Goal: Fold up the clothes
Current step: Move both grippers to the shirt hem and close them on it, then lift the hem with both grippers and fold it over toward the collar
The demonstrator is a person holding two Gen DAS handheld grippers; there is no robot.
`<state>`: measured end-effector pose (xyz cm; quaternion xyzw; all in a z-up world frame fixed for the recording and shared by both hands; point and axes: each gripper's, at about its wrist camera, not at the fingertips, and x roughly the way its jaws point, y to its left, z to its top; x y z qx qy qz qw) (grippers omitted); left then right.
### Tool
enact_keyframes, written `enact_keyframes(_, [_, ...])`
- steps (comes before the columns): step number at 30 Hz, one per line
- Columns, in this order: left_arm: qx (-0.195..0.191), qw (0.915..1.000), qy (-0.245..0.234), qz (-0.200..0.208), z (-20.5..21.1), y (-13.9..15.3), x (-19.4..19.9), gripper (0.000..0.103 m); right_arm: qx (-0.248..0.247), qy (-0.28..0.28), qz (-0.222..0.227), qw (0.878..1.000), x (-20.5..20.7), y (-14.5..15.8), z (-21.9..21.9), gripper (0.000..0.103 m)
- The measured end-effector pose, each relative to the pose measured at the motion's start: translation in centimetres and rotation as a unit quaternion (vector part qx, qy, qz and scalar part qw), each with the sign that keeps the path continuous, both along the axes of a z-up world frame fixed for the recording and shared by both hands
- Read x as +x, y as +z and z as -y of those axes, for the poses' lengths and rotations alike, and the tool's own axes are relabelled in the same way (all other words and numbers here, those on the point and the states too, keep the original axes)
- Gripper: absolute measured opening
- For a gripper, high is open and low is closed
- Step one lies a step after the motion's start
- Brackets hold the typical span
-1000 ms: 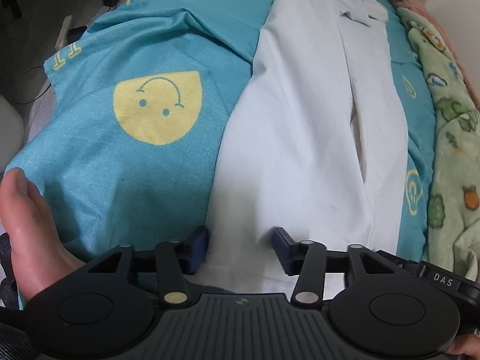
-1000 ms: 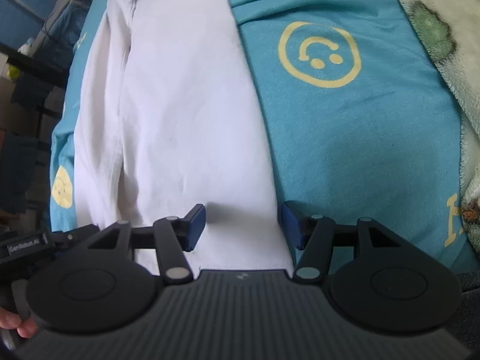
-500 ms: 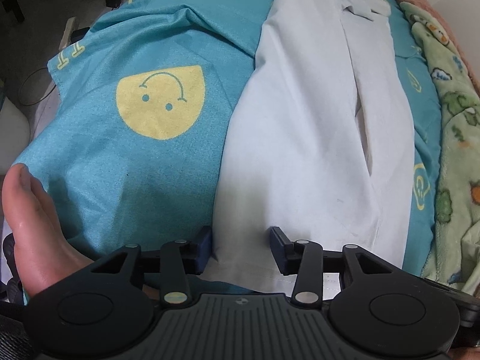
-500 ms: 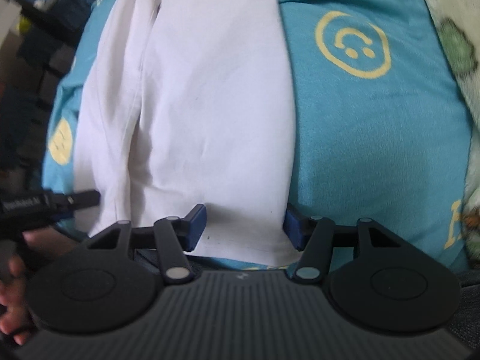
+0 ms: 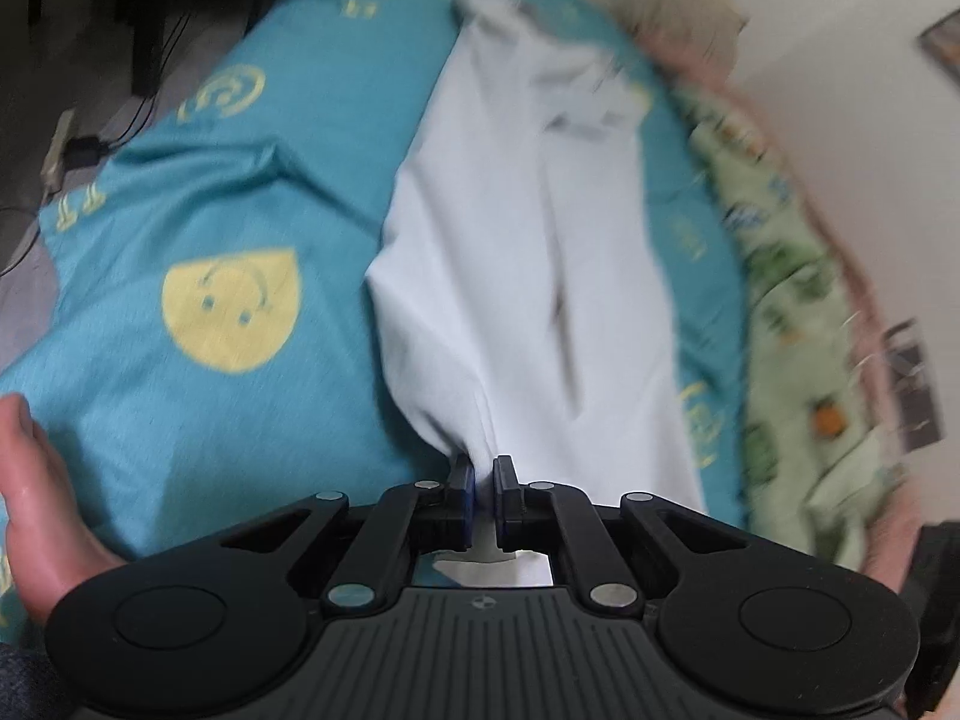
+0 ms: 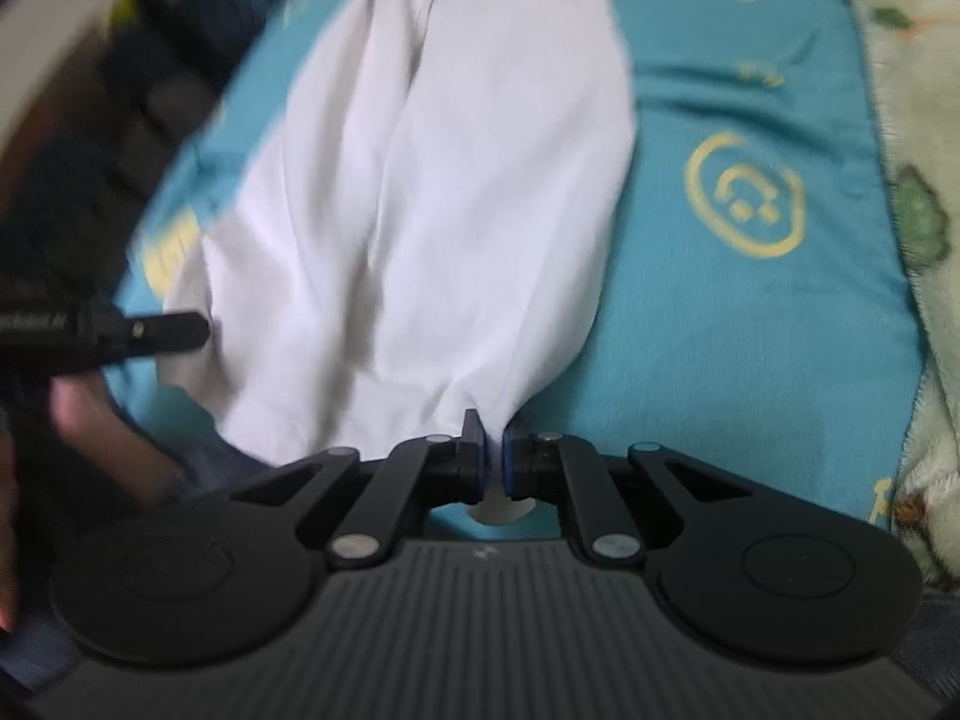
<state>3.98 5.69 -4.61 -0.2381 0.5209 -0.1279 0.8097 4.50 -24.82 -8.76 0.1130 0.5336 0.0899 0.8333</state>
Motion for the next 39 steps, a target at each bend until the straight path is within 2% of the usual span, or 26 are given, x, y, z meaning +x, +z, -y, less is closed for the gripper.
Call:
enact_keyframes(5, [-0.056,0.9959,0.043,0.056,-1.2,3.7,-0.2,0.005,0.057,-0.046,0.062,0.995,-0.5,4.6,3.0,0.008])
enact_keyframes(9, [-0.093,0.9901,0.068,0.081,-2.2,6.4,-0.6,0.004,0.088,-0.075,0.106,0.988,-1.6,7.6,4.2,0.008])
enact_keyframes(14, [-0.102,0.9866,0.071,0.106,-2.4,10.2,-4.1,0.004,0.11,-0.096,0.153,0.977,-4.8,9.8,5.6,0.008])
enact_keyframes(21, [-0.109,0.9843,0.072,0.118,-2.7,11.4,-10.3,0.004,0.149,-0.109,0.178,0.967,-11.0,9.6,6.8,0.008])
enact_keyframes(25, [-0.108,0.9813,0.069,0.143,-2.8,12.1,-14.1,0.004,0.164,-0.106,0.201,0.96,-15.0,10.3,7.7,0.008])
enact_keyframes(28, [-0.102,0.9801,0.068,0.156,-2.5,12.5,-15.5,0.004,0.181,-0.111,0.213,0.954,-16.2,10.9,8.7,0.008])
enact_keyframes(31, [-0.095,0.9812,0.067,0.154,-2.1,12.4,-14.9,0.004,0.186,-0.117,0.218,0.951,-15.8,11.3,9.2,0.008])
enact_keyframes(34, [-0.056,0.9847,0.058,0.154,-1.4,12.7,-12.4,0.004,0.186,-0.123,0.215,0.951,-13.6,11.0,9.4,0.008])
enact_keyframes(39, [-0.038,0.9848,0.059,0.159,-1.1,12.7,-6.1,0.004,0.175,-0.126,0.221,0.951,-7.9,10.6,9.0,0.008])
